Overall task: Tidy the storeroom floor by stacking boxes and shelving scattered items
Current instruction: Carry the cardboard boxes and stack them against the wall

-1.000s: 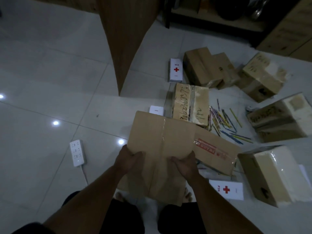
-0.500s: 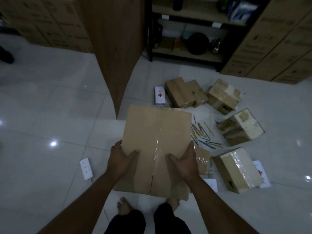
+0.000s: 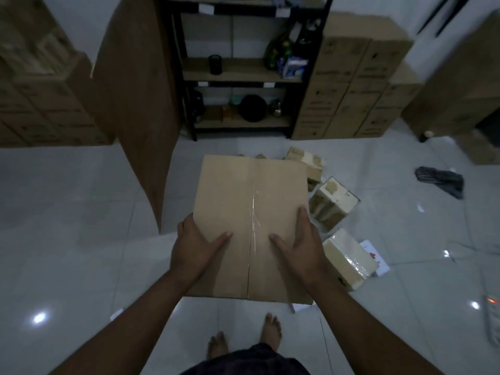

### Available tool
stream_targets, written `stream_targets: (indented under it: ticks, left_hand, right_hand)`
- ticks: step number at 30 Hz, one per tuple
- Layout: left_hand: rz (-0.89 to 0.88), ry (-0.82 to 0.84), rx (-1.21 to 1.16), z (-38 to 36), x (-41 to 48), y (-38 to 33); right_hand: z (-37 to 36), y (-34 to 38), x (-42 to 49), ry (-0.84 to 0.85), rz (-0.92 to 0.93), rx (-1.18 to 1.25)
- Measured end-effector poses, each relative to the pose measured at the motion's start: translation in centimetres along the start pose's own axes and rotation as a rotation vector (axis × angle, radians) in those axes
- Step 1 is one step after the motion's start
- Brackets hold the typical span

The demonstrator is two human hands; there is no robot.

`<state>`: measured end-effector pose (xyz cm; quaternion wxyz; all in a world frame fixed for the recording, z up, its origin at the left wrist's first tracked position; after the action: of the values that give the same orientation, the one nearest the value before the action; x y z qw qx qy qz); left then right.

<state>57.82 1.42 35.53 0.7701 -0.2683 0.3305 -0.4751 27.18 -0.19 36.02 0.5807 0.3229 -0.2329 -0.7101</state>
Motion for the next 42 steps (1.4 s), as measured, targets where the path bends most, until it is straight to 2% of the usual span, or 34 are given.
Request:
stream_targets:
  ticks: [7,17,27,33,42]
  left_hand:
    - [-0.158,0.088,-0.029,-4.6,-1.4,-6.7]
    - [-0.329,0.219,0.120,-14.9,-7.1,-18.7]
    - [-0.367,0.229,0.152,-30.6,-16.6,-32.1]
    - [-0.381,0.243,0.147,-37.2,-20.0,-39.2]
    - [-0.425,0.227,0.194,-46.1,-20.1,-49.1]
  right_hand:
    - [7.3,-3.5,-2.2,-0.170,-0.126,-0.061]
    - [19.2,-13.1,-5.8,-0.331,-0.254,-0.001]
    - [37.3,-27.2,-6.1,-0.365,-0.244,-0.093]
    - [46.7,-31.6,-5.4,-0.414,-0.235,-0.128]
    - [56.2,-38.1,0.9,-0.409,-0.216,-0.107]
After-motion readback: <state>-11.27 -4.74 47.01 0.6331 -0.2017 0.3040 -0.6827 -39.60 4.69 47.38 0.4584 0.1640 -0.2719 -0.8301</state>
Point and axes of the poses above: each hand's wrist, its own x-axis towards the middle knuckle, its own z-axis out of the back of the hand, y = z × x, the point moved 8 cm from there along x, towards the middle knuckle, and after that the axes turned 2 degrees about y, right-handed, at the moved point
